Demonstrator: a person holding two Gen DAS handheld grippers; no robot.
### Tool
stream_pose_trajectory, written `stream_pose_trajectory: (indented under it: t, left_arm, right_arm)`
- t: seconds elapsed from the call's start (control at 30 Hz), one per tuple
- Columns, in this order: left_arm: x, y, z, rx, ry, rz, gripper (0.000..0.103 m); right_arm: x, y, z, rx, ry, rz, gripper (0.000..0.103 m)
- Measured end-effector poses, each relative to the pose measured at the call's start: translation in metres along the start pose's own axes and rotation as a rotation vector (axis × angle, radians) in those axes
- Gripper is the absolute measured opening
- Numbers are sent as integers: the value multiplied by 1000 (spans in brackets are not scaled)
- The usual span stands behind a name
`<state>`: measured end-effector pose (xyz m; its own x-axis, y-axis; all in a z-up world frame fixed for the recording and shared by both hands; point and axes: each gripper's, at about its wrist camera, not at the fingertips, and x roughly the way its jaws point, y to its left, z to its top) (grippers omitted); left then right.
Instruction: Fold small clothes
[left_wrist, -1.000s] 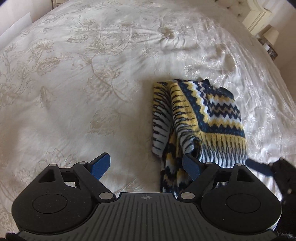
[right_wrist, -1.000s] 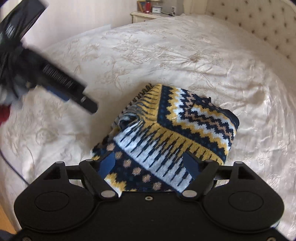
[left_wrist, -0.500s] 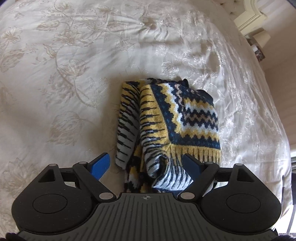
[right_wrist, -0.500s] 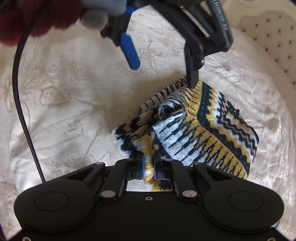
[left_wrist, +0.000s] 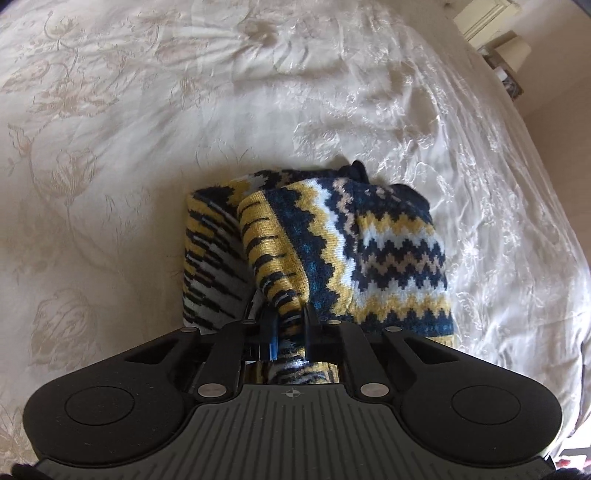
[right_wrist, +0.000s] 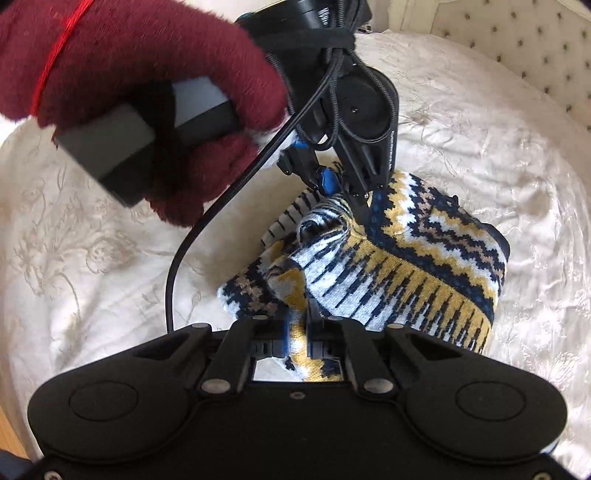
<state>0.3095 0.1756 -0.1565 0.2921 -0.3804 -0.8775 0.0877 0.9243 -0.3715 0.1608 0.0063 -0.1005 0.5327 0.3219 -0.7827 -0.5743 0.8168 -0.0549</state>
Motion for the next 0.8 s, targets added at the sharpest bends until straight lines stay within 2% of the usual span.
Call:
stream_pose_trajectory:
  t: [0.13,0.23,0.4,0.5,0.6,0.63,0.67,0.7,0.73,0.8]
  left_arm:
    - [-39,-4,3,63,-106,-18,9]
    - [-35,7,3,68,-90,33,9]
    - [-3,36,-4,55,-25,195,7]
    - [4,51,-8,8,8,204,7]
    - [-5,54,-12,-15,-36,186,8]
    - [-11,55,-14,-15,-57,169,9]
    - [-16,55,-16,-13,-74,152,18]
    - [-22,54,-17,-13,-91,138,31]
    - [-29,53,-19,-12,-117,124,34]
    - [-43,47,-23,-4,-157,89,43]
  right_arm:
    - [-15,-1,9,53,-64,22,13]
    - [-1,3,16,45,-50,50,13]
    - [52,16,14,28,67,108,16]
    - [65,13,11,27,91,138,21]
    - [60,4,9,39,79,174,27]
    - [57,0,8,45,73,182,31]
    - [53,-4,7,53,66,196,37]
    - [48,-7,5,66,55,213,50]
    - [44,-12,3,84,43,229,62]
    - [33,-20,-1,122,12,262,68]
